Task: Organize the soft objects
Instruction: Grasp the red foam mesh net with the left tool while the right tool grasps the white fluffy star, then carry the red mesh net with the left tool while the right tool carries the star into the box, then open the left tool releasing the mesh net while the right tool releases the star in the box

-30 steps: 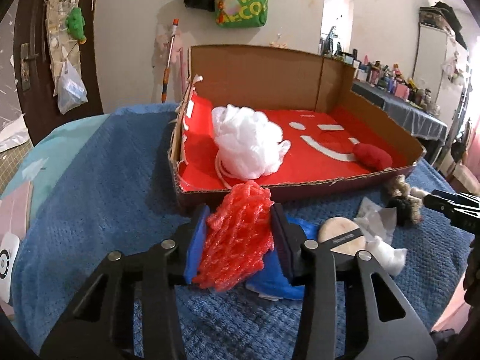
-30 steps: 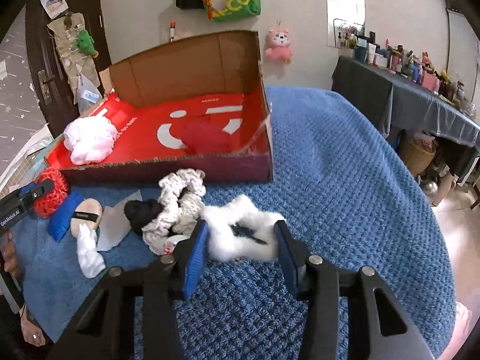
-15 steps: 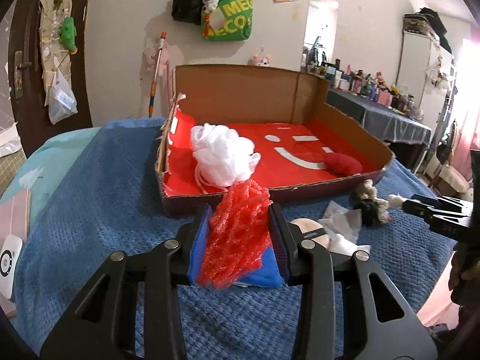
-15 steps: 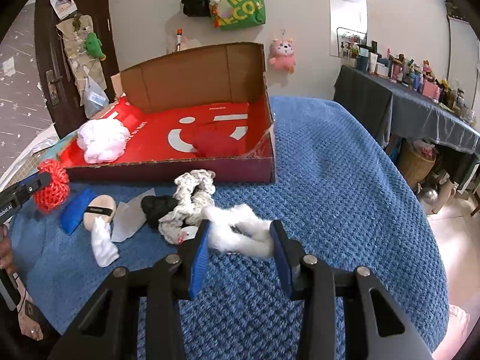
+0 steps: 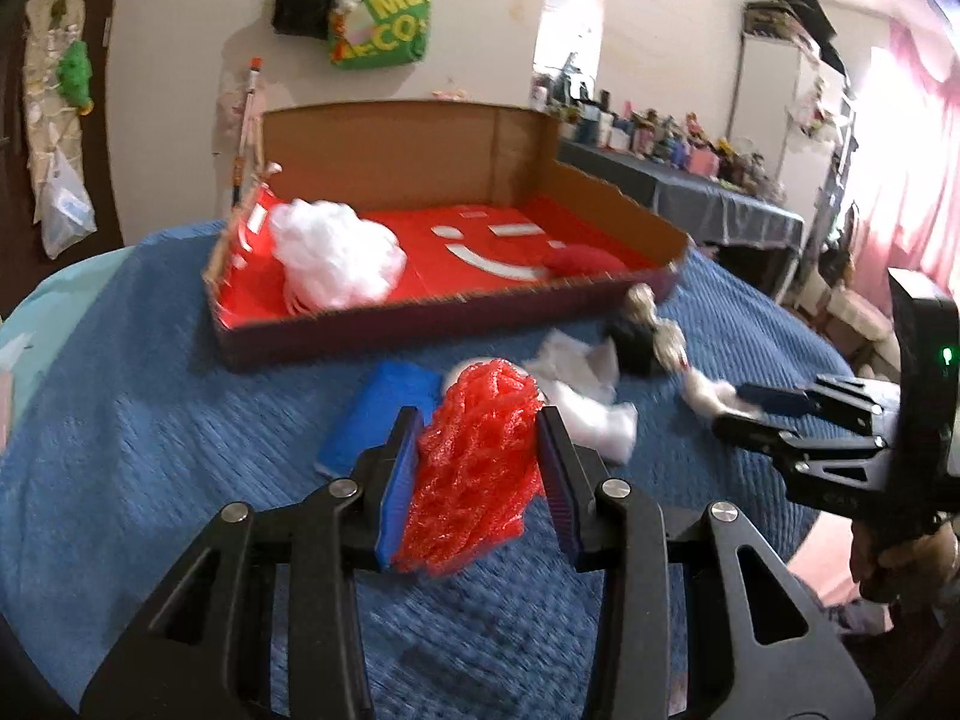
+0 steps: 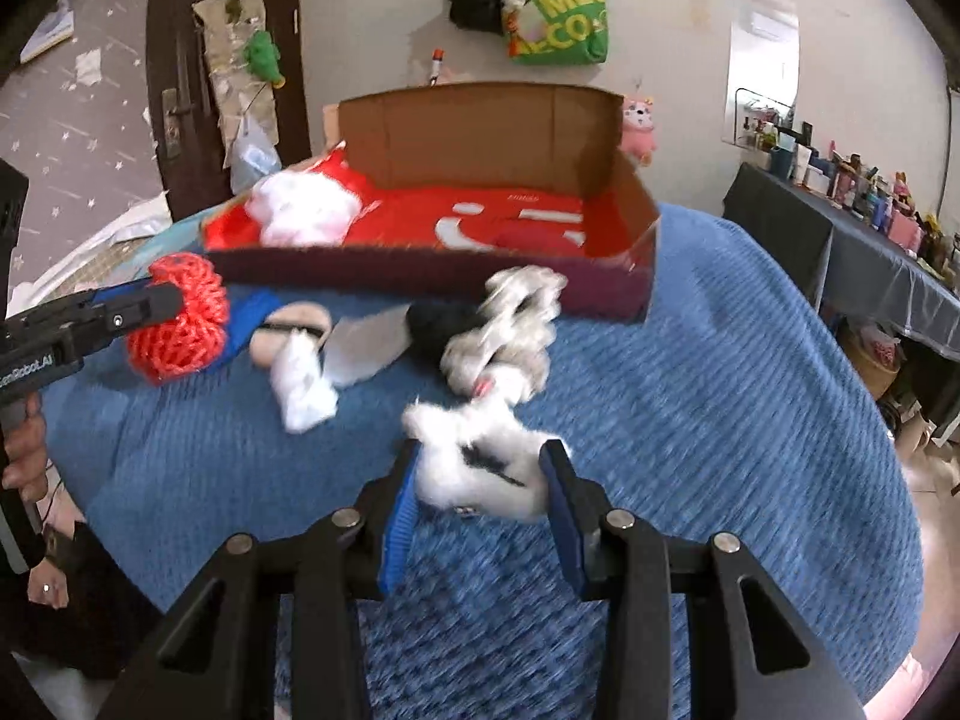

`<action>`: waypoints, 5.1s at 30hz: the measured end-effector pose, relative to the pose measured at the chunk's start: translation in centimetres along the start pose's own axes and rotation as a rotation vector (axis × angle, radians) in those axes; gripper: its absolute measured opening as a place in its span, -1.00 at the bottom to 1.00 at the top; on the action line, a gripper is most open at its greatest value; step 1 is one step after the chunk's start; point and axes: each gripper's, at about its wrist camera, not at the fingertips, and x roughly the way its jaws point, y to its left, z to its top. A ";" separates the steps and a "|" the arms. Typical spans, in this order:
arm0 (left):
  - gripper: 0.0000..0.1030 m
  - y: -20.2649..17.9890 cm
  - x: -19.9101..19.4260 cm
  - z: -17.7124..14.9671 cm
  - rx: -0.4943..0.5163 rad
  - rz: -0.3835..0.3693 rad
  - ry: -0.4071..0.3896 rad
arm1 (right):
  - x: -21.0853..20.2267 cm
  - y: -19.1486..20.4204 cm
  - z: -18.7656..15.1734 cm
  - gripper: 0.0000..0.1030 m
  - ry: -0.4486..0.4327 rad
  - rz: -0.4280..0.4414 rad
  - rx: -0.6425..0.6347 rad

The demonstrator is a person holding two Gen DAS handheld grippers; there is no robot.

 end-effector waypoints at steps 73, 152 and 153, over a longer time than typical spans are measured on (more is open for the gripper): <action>0.06 1.2 11.6 15.9 0.161 -0.027 0.047 | 5.2 -2.5 17.4 0.20 -0.107 0.028 -0.040; 0.29 3.7 24.4 20.4 0.145 0.100 0.395 | 24.7 -5.8 25.1 0.21 0.393 -0.098 0.020; 0.29 3.7 24.2 20.4 0.145 0.105 0.394 | 24.5 -5.8 25.2 0.22 0.390 -0.098 0.022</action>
